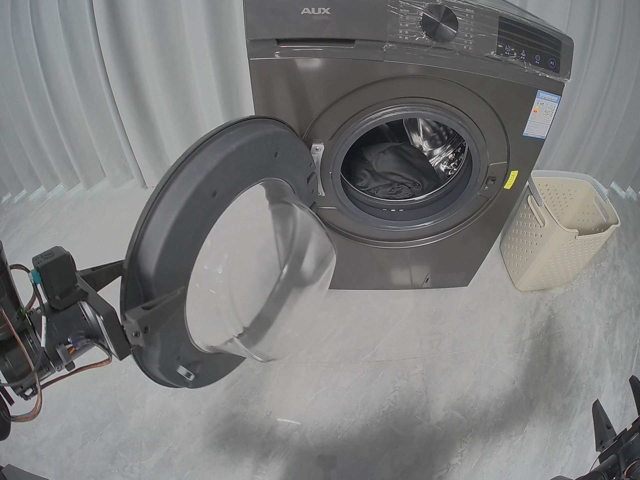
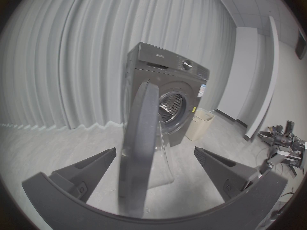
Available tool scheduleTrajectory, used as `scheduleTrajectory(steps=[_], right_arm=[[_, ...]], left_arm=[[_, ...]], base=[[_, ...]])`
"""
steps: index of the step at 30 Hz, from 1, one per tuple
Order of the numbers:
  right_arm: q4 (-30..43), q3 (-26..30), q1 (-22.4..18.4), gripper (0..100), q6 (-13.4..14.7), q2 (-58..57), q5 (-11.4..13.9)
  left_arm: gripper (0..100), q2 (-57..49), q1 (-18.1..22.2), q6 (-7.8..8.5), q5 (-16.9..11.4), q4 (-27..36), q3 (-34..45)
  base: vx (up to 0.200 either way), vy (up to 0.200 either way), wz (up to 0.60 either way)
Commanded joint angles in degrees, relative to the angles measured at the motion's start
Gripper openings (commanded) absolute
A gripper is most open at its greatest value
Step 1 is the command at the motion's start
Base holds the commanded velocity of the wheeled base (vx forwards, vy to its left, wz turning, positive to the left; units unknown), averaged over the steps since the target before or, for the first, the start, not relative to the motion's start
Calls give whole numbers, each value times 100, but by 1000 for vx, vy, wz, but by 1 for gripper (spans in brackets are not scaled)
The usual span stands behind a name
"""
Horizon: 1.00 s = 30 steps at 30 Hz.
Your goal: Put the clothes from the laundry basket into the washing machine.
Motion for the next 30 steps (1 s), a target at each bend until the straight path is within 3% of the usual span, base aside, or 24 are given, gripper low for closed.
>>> scheduleTrajectory(steps=[1,10,15,18,21,30], right_arm=[[-1,101,2,100,-4,-93,1],[-10,101,2,100,-4,-93,1],[-1,101,2,100,-4,-93,1],[-10,101,2,100,-4,-93,1],[-10,101,2,100,-4,-93,1],[-1,101,2,100,-4,-93,1]], left_arm=[[100,-355,-864,-37,-52,-16,251],[100,-663,-908,-54,-61,-24,330],[100,-882,-899,-177,-157,-16,330],[100,-830,-451,-239,-166,2,312],[100,-671,-152,-160,-166,-7,312],[100,-153,287,-89,-166,-121,286]], base=[[0,0,0],[0,0,0],[0,0,0],[0,0,0],[0,0,0],[0,0,0]])
